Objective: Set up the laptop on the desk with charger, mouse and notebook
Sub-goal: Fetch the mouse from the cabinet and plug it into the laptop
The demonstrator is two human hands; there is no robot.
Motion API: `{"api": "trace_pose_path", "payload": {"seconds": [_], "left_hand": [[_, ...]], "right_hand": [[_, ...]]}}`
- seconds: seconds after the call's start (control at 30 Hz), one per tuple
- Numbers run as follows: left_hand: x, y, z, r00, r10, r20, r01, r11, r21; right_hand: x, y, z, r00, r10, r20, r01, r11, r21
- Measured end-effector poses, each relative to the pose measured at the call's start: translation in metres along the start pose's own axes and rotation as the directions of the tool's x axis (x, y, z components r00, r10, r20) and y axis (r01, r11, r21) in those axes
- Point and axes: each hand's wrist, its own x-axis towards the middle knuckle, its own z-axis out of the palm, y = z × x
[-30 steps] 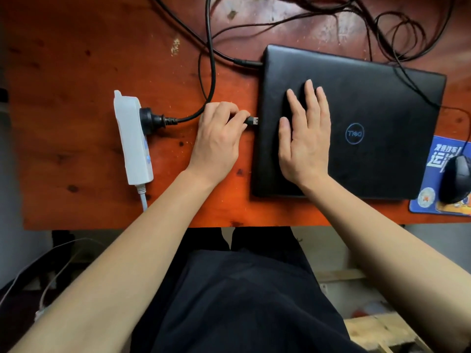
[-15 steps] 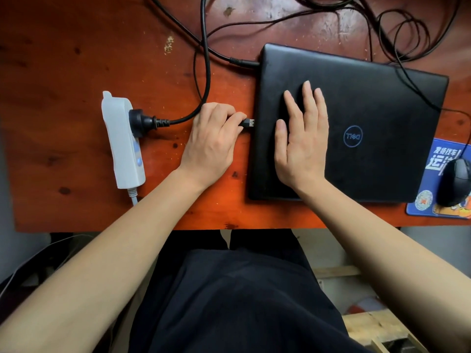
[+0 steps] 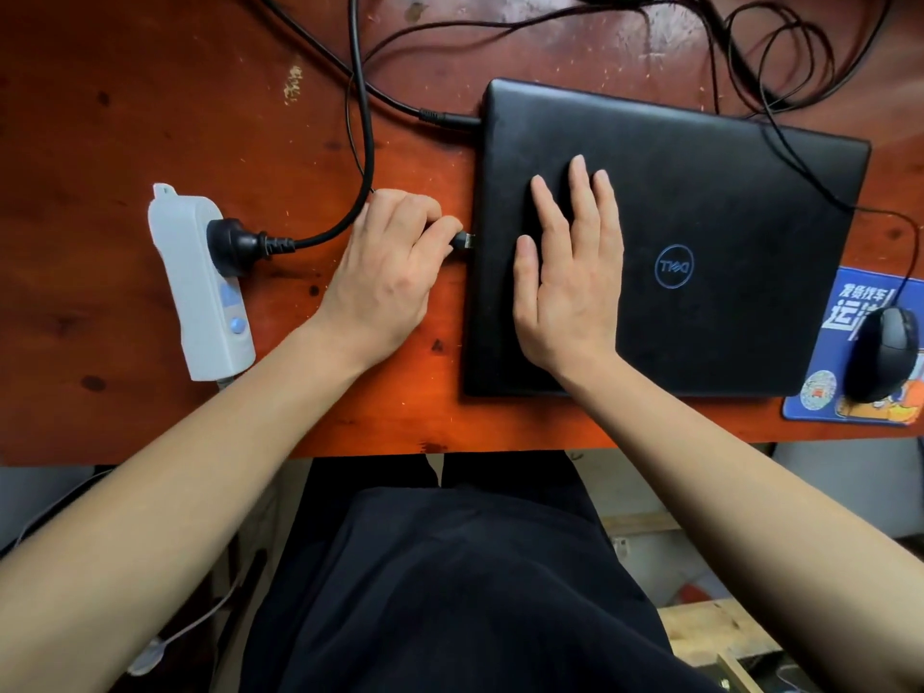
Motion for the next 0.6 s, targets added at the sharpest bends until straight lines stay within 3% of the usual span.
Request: {"api": "trace_pose_path", "payload": {"seconds": [0.23, 0.43, 0.6], "left_hand": [[-0.003, 0.004, 0.000, 0.999, -0.038, 0.031, 0.040, 0.998, -0.058], [0.005, -0.008, 0.002, 0.996, 0.066, 0.056, -0.061, 0.994, -0.089], [0.000, -0.002, 0.006, 0.999, 0.024, 0.031, -0.021, 0.996, -0.088]], "right_hand": [[0.001, 0.000, -0.002, 1.000, 0.002, 0.022, -0.001, 1.000, -0.007], [0.002, -0.001, -0.003, 0.999, 0.012, 0.037, -0.012, 1.000, -0.003], [0.000, -0.002, -0.004, 0.999, 0.015, 0.043, -0.014, 1.000, -0.012]]}}
